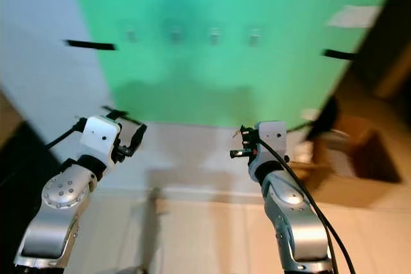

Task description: Hang keys on a hook

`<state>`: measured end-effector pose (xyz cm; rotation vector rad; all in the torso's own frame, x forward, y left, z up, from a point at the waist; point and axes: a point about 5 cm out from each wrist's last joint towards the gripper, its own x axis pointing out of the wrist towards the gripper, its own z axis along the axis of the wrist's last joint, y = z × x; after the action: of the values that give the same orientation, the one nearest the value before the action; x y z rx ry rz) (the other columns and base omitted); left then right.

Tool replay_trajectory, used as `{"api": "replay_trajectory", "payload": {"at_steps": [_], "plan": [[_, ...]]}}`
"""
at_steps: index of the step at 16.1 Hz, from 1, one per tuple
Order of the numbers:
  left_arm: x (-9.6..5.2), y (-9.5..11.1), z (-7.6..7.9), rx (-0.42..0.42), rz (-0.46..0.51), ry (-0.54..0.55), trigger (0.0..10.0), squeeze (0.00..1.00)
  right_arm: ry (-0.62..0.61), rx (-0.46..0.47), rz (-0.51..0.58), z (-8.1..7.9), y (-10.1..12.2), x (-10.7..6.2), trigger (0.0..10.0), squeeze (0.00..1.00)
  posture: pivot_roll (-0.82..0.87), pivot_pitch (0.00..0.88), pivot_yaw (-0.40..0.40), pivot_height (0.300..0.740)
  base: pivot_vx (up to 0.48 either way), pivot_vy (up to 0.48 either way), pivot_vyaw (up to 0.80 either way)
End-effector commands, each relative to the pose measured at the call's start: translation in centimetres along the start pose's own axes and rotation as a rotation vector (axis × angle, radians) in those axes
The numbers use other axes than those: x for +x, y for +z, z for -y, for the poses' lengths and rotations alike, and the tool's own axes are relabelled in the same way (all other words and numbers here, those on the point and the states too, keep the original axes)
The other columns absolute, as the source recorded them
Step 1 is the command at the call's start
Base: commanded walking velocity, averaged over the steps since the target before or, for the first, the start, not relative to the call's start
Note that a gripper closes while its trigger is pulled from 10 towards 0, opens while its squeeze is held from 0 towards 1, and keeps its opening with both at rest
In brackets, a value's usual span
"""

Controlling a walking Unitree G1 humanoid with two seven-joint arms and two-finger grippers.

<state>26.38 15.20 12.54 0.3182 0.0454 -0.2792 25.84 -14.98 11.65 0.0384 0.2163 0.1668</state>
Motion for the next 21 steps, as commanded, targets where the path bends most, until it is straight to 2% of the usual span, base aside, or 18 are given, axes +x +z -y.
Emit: {"api": "replay_trajectory", "payload": {"at_steps": [1,6,10,12,18,21], "plan": [[0.2,0.1,0.1,0.0,-0.006,-0.006,10.0,0.0,-0.01,-0.008,0.006,0.1,0.0,0.1,10.0,0.0,-0.04,0.0,0.039,0.74,0.0,-0.259,0.8],[0.3,0.2,-0.1,0.003,0.0,0.006,10.0,0.0,0.051,-0.051,0.058,-0.4,1.5,1.5,10.0,0.0,-0.02,0.0,0.019,0.74,0.0,-0.259,0.8],[0.2,0.1,-0.4,0.0,-0.001,0.029,10.0,0.0,0.076,-0.067,0.066,-0.8,1.8,2.1,10.0,0.0,-0.01,0.0,0.006,0.74,0.0,-0.261,0.64],[0.2,-0.1,-0.6,-0.047,-0.012,0.05,10.0,0.0,0.081,-0.058,0.049,-1.0,1.2,2.0,10.0,0.0,-0.01,0.0,0.005,0.74,0.0,0.0,0.0],[0.5,0.3,-0.9,-0.074,0.012,0.059,10.0,0.0,0.123,-0.08,0.022,-1.2,0.5,1.6,10.0,0.0,-0.02,0.0,0.007,0.74,0.129,0.0,0.0],[0.5,0.6,-1.0,-0.069,0.018,0.061,10.0,0.0,0.117,-0.073,0.016,-1.3,0.4,2.0,10.0,0.0,-0.01,0.0,-0.001,0.74,0.314,0.0,0.73]]}}
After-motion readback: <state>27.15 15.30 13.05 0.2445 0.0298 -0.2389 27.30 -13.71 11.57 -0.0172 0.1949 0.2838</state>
